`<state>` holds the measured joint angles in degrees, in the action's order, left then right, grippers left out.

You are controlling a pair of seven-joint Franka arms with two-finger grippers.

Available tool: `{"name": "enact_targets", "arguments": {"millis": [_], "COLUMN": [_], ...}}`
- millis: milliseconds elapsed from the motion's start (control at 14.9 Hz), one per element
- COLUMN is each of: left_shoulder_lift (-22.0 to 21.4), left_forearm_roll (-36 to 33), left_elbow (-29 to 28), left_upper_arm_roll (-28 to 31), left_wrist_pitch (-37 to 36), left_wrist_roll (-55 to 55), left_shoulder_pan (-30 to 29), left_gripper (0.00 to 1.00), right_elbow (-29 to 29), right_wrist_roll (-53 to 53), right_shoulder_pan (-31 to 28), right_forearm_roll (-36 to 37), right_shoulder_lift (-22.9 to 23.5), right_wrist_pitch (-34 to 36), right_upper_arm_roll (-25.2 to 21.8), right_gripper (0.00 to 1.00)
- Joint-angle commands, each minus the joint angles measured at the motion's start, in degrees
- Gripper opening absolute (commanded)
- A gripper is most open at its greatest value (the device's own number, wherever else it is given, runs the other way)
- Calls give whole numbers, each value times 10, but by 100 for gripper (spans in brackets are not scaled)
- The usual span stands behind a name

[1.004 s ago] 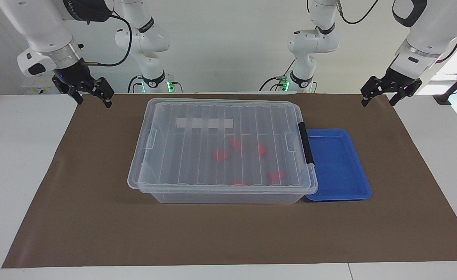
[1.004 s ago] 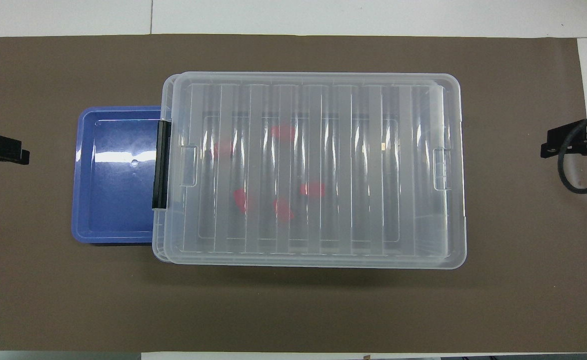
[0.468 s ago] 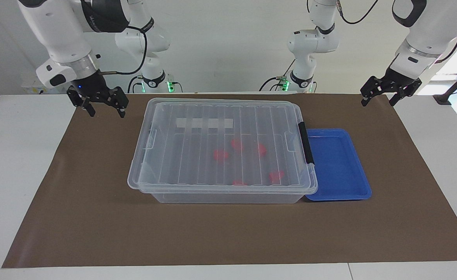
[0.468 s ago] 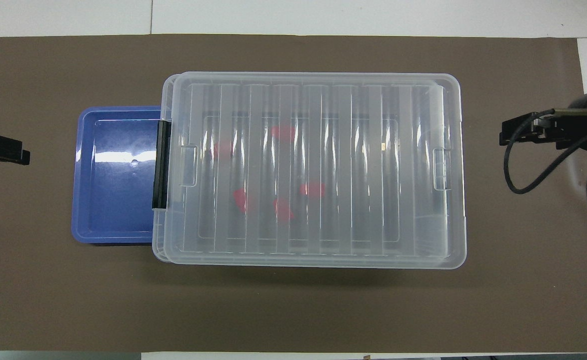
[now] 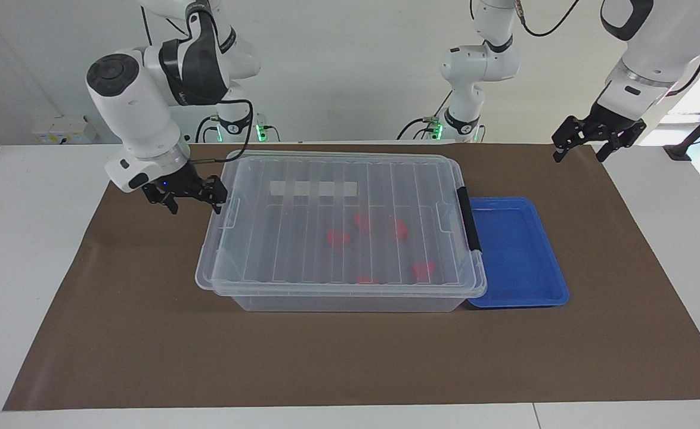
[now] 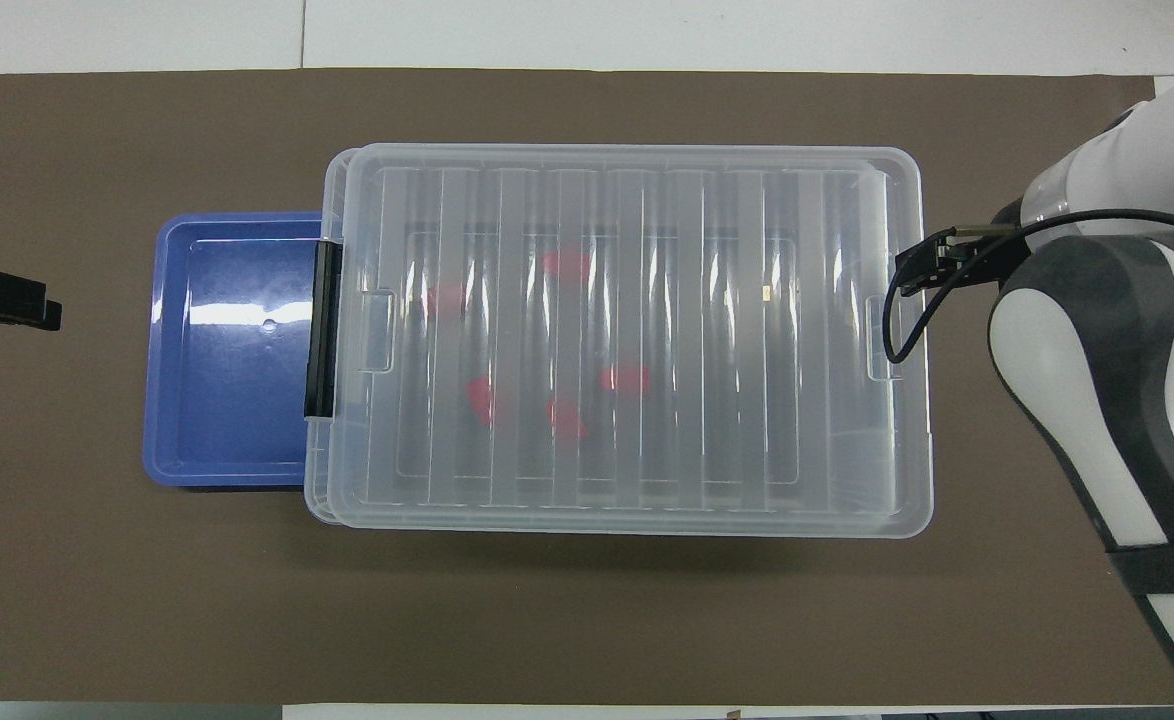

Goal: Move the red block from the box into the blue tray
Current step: 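Reach the right gripper to the clear lid's edge and grip it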

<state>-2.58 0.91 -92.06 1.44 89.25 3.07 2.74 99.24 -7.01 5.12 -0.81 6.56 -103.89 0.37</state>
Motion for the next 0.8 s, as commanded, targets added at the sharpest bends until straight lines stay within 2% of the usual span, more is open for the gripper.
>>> {"name": "enact_targets", "arguments": {"millis": [0, 201, 736], "left_shoulder_lift": [-16, -16, -15], "left_forearm_roll": [-7, -7, -7], "left_elbow": [-15, -15, -15], "left_upper_arm_roll": [1, 1, -2], "left_wrist_pitch": [-14, -11, -2], "left_wrist_roll": [-3, -26, -32], "left_shoulder_pan": [7, 6, 12], "left_gripper": [100, 100, 100], "right_elbow": [52, 94, 130], "right_wrist_roll": [-2, 3, 5], "right_shoulder_pan": [2, 3, 2], "right_forearm_roll": [-7, -7, -1], "right_shoulder_lift": [-20, -37, -52], "right_wrist_pitch": [-38, -60, -61], "right_upper_arm_roll": [1, 1, 0], "right_gripper": [100, 100, 100]}}
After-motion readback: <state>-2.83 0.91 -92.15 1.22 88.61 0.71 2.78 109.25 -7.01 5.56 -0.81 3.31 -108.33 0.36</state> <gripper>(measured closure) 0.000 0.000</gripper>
